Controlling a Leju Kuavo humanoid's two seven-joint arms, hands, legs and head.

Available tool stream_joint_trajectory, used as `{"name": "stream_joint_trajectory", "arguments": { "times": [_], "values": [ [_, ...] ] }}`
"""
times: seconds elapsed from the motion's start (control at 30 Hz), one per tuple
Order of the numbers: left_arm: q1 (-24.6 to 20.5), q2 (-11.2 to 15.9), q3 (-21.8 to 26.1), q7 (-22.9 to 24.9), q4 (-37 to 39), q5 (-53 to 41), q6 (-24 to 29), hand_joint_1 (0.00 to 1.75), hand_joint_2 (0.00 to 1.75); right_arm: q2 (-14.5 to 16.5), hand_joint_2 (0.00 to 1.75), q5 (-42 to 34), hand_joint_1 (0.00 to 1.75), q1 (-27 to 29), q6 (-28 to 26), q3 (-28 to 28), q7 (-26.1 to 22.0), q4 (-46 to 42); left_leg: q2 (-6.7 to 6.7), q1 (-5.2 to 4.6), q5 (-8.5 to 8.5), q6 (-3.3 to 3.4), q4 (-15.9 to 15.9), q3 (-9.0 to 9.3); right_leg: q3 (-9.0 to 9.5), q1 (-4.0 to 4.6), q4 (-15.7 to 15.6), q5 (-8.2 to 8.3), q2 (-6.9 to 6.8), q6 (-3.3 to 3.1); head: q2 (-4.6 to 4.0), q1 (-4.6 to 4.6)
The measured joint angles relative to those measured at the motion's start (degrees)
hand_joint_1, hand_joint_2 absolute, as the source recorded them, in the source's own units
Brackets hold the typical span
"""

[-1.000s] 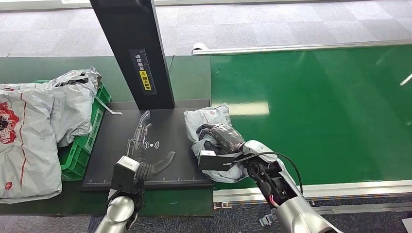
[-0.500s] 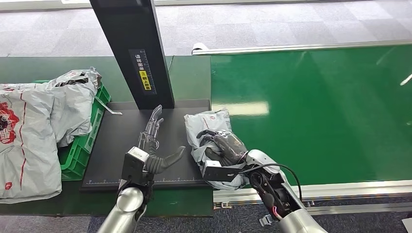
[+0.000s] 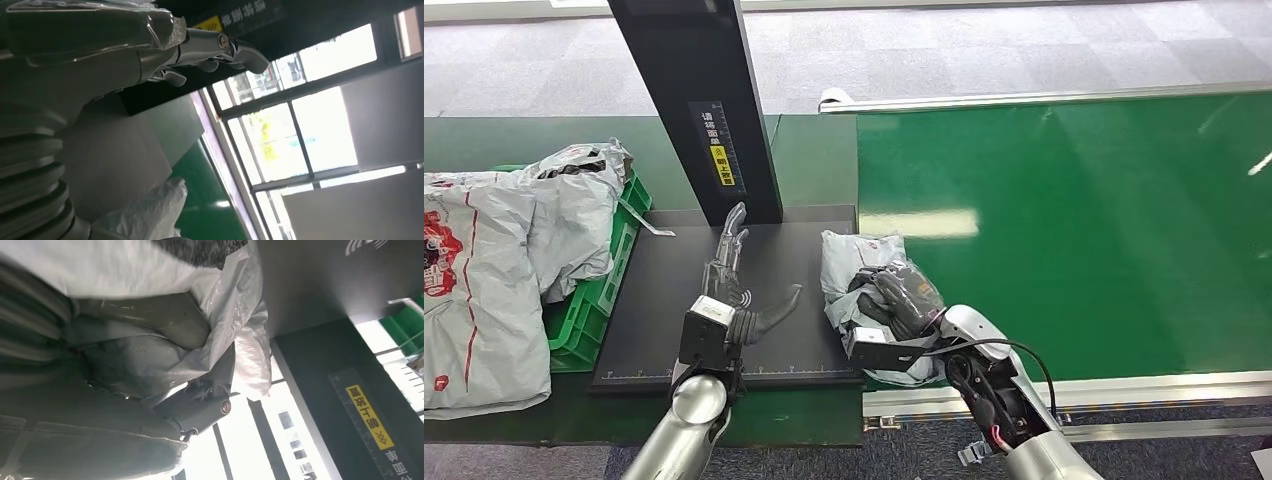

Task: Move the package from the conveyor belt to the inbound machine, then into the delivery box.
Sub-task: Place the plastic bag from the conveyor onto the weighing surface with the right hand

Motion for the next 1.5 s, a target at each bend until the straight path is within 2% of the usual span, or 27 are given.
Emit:
{"name": "stream_joint_trajectory", "arguments": {
  "times": [0.13, 0.23, 0.37, 0.73, 1.0, 1.27, 1.3, 1.43, 1.5],
  "values": [
    [-1.82, 0.65, 2.60, -2.47, 1.20, -4.08, 14.98, 0.00, 1.75, 1.44, 1.75, 4.64, 1.75, -5.49, 0.35, 1.23, -1.27, 6.42, 0.02, 0.01, 0.02, -0.01, 0.00, 0.04, 0.03, 0.01, 0.02, 0.02, 0.02, 0.00, 0.00, 0.00],
    [-2.84, 1.47, 5.13, -2.96, 2.31, -4.31, 19.22, 0.00, 1.75, 3.36, 1.75, 7.44, 1.75, -9.05, 2.16, 3.95, -2.00, 10.68, 0.02, 0.04, 0.03, -0.02, 0.00, 0.08, 0.04, 0.04, 0.04, 0.02, 0.02, -0.01, 0.00, -0.01],
    [-3.58, 2.12, 8.01, -2.10, 4.22, -5.73, 21.32, 0.00, 1.75, 5.77, 1.75, 9.58, 1.75, -12.27, 3.59, 8.87, -2.70, 14.94, 0.06, 0.05, 0.03, -0.02, 0.00, 0.07, 0.02, 0.06, 0.06, 0.01, 0.07, -0.01, 0.00, 0.01],
    [-4.36, 2.65, 15.09, 0.26, 6.22, -7.76, 21.59, 0.00, 1.75, 9.82, 1.75, 9.06, 1.75, -15.83, 3.39, 17.90, -3.51, 20.19, 0.12, 0.05, 0.03, -0.02, 0.00, 0.08, 0.01, 0.05, 0.05, 0.01, 0.12, -0.01, 0.00, 0.01],
    [-4.24, 2.37, 17.02, 0.27, 6.22, -6.86, 21.52, 0.00, 1.75, 12.03, 1.75, 6.72, 1.75, -15.99, -2.30, 21.76, -5.41, 21.63, 0.09, 0.05, 0.03, -0.02, -0.01, 0.07, 0.01, 0.05, 0.06, 0.00, 0.12, -0.01, 0.00, 0.02],
    [-4.22, 2.23, 17.40, 0.36, 6.20, -6.83, 21.50, 0.00, 1.75, 12.50, 1.75, 6.37, 1.75, -16.00, -3.09, 23.06, -5.62, 21.99, 0.05, 0.02, 0.03, -0.02, 0.00, 0.06, 0.01, 0.03, 0.05, 0.00, 0.11, -0.01, 0.00, 0.01],
    [-4.22, 2.23, 17.43, 0.37, 6.20, -6.83, 21.48, 0.00, 1.75, 12.51, 1.75, 6.37, 1.70, -15.99, -3.82, 23.18, -5.62, 22.00, 0.05, 0.03, 0.03, -0.02, 0.00, 0.06, 0.01, 0.03, 0.05, 0.00, 0.11, -0.01, 0.00, 0.01],
    [-4.19, 2.19, 17.46, 0.39, 6.20, -6.70, 21.33, 0.00, 1.75, 12.41, 1.75, 7.18, 0.03, -16.09, -11.73, 23.39, -4.83, 22.01, 0.06, 0.03, 0.03, -0.02, 0.00, 0.06, 0.00, 0.04, 0.05, 0.00, 0.11, -0.01, 0.00, 0.01],
    [-4.12, 2.16, 17.46, 0.40, 6.20, -6.69, 21.31, 0.00, 1.75, 12.22, 1.75, 8.10, 0.00, -16.32, -15.41, 23.44, -3.28, 22.01, 0.06, 0.03, 0.03, -0.02, 0.00, 0.06, -0.01, 0.04, 0.05, 0.00, 0.11, -0.01, 0.00, 0.01]
  ]
}}
